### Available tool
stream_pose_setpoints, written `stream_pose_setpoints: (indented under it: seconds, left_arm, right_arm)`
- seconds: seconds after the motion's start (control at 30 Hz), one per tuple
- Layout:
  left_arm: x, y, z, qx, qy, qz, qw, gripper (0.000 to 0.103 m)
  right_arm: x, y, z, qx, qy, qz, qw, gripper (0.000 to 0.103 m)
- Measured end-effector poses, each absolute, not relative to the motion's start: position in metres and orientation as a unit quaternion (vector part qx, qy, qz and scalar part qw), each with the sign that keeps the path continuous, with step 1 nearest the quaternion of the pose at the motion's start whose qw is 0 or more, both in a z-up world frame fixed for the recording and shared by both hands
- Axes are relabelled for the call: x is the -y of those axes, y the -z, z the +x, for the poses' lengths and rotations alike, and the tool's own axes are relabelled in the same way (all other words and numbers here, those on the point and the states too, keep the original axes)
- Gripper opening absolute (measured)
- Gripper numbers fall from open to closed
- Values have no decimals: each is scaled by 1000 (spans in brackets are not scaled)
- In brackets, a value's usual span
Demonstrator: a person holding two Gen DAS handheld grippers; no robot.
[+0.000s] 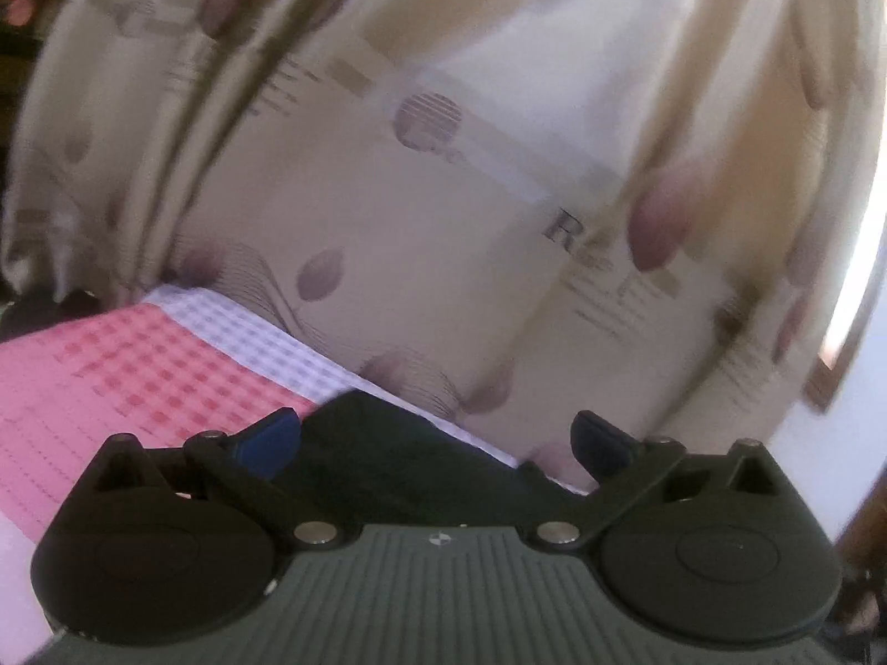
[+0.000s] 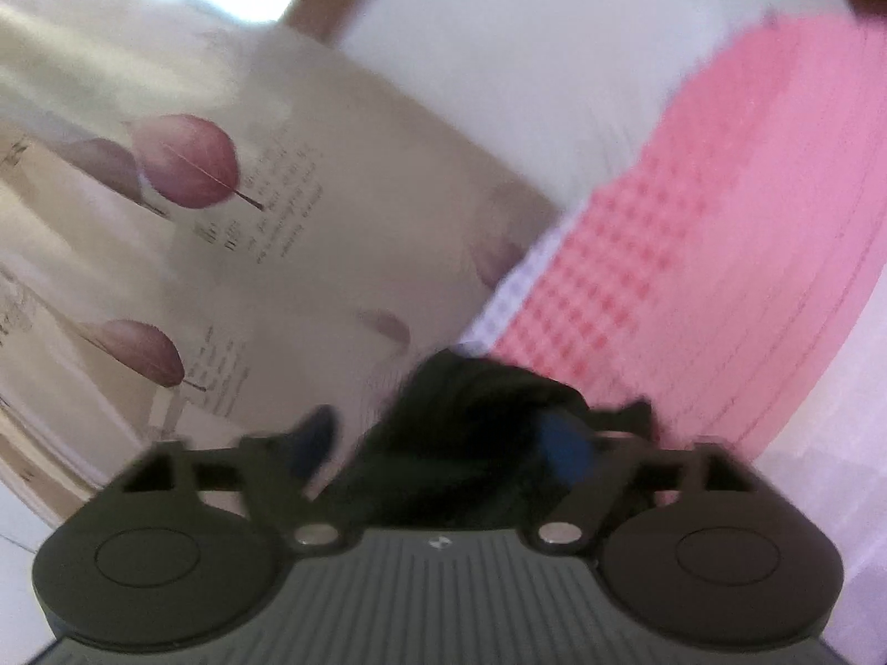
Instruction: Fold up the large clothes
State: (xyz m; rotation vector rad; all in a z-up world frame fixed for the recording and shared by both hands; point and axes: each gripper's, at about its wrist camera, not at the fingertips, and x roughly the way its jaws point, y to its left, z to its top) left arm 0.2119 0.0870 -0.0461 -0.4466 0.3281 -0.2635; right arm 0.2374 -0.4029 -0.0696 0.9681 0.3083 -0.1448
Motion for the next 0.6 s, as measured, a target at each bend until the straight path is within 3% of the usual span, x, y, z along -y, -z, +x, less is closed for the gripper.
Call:
stream_pose_setpoints:
  seconds: [0.07, 0.1, 0.13, 0.2, 0.3, 0.47, 0.6]
  left_arm:
    - [-72, 44, 210, -173, 169, -207, 948, 91]
    - [-59, 44, 212, -183, 191, -187, 946, 71]
    - [-45, 45, 214, -194, 202, -169, 945, 42]
    - [-18, 49, 223, -219, 230, -150, 936, 14]
    - [25, 55, 240, -237, 264, -104, 929, 12]
    - [56, 72, 271, -196, 303, 12, 932, 13]
    - [29, 125, 312, -252, 259, -39, 932, 14]
  right_arm:
    - [382, 51, 239, -146, 58, 404, 901, 89]
    - [367, 40, 243, -156, 42, 359, 919, 88]
    - [349, 31, 250, -174, 24, 313, 933, 84]
    - [310, 24, 271, -220, -17, 231, 948, 49]
    - [254, 32, 311, -275, -65, 120, 952, 30]
    - [211, 57, 369, -319, -101, -4, 942, 26]
    - [232, 88, 385, -338, -93, 1, 936, 25]
